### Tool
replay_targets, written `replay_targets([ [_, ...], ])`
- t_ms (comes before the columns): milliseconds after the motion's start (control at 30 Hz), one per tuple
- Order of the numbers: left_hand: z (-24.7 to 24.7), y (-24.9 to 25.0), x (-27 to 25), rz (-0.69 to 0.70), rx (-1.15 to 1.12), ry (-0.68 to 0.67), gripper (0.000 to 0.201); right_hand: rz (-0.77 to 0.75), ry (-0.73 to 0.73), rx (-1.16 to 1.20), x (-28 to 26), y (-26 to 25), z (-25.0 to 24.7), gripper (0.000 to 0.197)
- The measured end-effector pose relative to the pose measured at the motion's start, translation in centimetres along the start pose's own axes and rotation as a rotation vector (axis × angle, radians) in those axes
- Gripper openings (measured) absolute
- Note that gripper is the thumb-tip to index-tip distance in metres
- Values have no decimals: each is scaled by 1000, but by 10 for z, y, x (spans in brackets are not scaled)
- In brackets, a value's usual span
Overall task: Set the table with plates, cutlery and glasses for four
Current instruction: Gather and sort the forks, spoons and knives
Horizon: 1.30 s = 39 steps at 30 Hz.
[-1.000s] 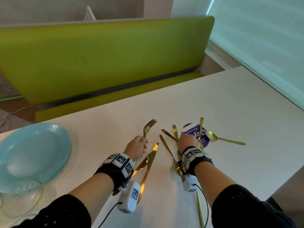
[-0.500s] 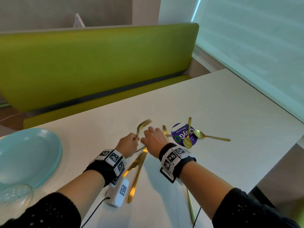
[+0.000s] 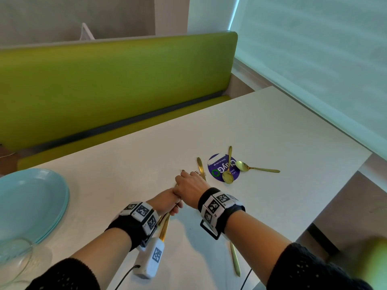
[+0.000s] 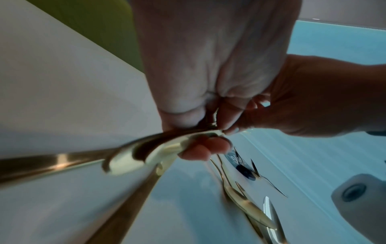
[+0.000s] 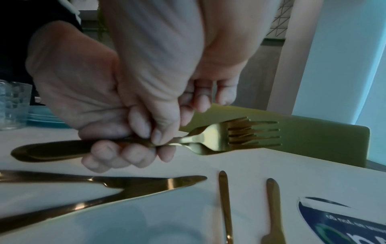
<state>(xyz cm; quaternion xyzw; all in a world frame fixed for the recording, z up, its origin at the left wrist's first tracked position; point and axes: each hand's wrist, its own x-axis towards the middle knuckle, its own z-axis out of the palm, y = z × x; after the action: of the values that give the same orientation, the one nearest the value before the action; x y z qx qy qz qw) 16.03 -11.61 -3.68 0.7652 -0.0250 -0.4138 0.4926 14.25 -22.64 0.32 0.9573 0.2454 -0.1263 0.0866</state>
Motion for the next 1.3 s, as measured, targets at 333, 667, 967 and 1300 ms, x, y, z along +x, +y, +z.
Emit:
replay_targets([
  [333,5,-2,1,39,-65,36,27,343,190,418,-22,36,10,20],
  [667,6,2,8,-10,-207,53,23,916,53,398,-65,115,35,28],
  [967,-3,7,27,-5,-287,116,20,834,-55,208,-48,144,56,32],
  [1300,-24,12,46,-12,-334,146,27,622,-182,-3,-4,162,55,30],
])
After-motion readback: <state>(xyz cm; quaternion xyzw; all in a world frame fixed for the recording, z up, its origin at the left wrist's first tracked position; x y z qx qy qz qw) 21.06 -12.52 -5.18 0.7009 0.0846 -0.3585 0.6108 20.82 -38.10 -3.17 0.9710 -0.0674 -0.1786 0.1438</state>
